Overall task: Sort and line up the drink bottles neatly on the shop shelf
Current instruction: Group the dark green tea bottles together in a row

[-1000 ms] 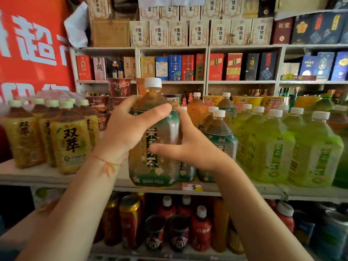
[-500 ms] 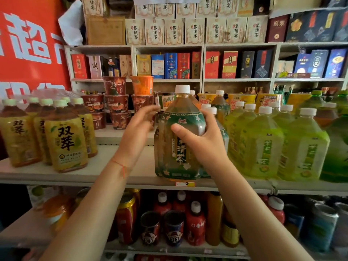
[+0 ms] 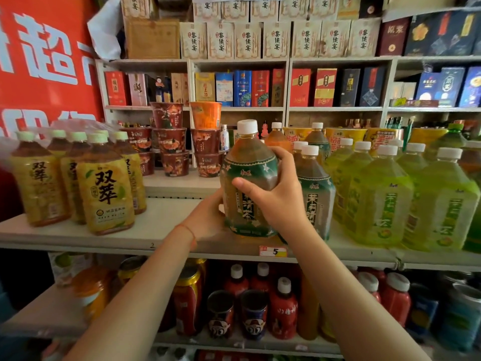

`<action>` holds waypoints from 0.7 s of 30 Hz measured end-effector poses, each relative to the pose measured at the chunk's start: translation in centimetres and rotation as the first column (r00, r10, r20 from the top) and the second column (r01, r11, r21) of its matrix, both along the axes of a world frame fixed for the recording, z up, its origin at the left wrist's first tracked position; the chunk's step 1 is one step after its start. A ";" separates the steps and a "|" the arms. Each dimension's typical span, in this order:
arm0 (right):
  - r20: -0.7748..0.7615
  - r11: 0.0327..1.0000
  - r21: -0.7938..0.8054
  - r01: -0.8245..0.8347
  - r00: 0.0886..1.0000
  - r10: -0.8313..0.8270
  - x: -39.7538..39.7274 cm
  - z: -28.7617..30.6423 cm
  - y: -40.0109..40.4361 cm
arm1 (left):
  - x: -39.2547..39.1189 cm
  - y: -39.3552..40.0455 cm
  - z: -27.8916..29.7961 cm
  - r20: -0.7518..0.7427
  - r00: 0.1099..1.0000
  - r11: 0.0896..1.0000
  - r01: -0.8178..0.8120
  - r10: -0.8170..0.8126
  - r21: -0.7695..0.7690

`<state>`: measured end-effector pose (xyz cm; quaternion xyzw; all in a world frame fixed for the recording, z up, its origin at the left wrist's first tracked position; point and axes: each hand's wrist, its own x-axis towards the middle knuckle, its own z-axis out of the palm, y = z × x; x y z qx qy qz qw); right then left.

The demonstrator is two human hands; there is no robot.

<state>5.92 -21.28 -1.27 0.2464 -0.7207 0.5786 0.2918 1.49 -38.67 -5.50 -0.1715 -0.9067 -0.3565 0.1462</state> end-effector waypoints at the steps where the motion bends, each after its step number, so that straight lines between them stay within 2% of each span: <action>1: 0.000 1.000 0.008 0.004 1.000 -0.004 -0.3 -0.1 -0.3 | 0.7 -0.5 0.5 0.058 0.998 0.993 -0.009 0.002 0.115; 2: 0.005 1.000 0.007 0.003 1.000 -0.003 -0.6 -0.3 -0.4 | 1.4 -1.1 1.1 0.116 0.993 0.956 -0.008 -0.027 0.293; 3: 0.012 1.000 0.002 0.005 1.000 -0.005 -0.8 -0.4 -0.6 | 2.0 -1.7 1.6 0.157 0.983 0.874 0.011 -0.100 0.486; 4: 0.015 1.000 -0.002 0.009 1.000 -0.009 -1.0 -0.5 -0.8 | 2.5 -2.4 2.0 0.162 0.960 0.750 0.065 -0.226 0.659; 5: 0.013 1.000 -0.002 0.014 1.000 -0.014 -1.2 -0.6 -0.9 | 3.1 -2.8 2.2 0.141 0.919 0.626 0.133 -0.368 0.768; 6: 0.005 1.000 0.004 0.020 1.000 -0.020 -1.3 -0.7 -1.0 | 3.5 -2.9 2.2 0.110 0.882 0.580 0.202 -0.457 0.789; 7: -0.008 0.999 0.015 0.031 0.999 -0.031 -1.3 -0.7 -1.2 | 3.8 -2.7 2.0 0.094 0.871 0.634 0.273 -0.482 0.723; 8: -0.022 0.999 0.031 0.043 0.999 -0.042 -1.4 -0.8 -1.2 | 3.9 -2.1 1.8 0.085 0.892 0.733 0.307 -0.444 0.607; 10: -0.031 0.996 0.062 0.058 0.998 -0.056 -1.7 -1.2 -1.4 | 3.3 -0.8 1.0 0.046 0.956 0.860 0.240 -0.291 0.450; 14: 0.020 0.984 0.159 0.085 0.996 -0.089 -2.0 -1.9 -1.5 | 1.8 1.1 -0.9 -0.072 0.988 0.859 0.151 -0.133 0.488; 18: 0.095 0.940 0.307 0.149 0.978 -0.186 -1.4 -1.7 -1.1 | 1.7 1.6 -1.2 -0.059 0.998 0.894 0.058 -0.035 0.445; 19: 0.071 0.916 0.353 0.188 0.971 -0.226 -1.0 -1.7 -1.1 | 1.6 1.7 -1.1 -0.059 0.997 0.897 0.063 -0.042 0.437; 21: -0.112 0.854 0.421 0.304 0.952 -0.284 0.1 -1.6 -1.3 | 1.5 2.2 -0.9 -0.063 0.996 0.904 0.090 -0.070 0.417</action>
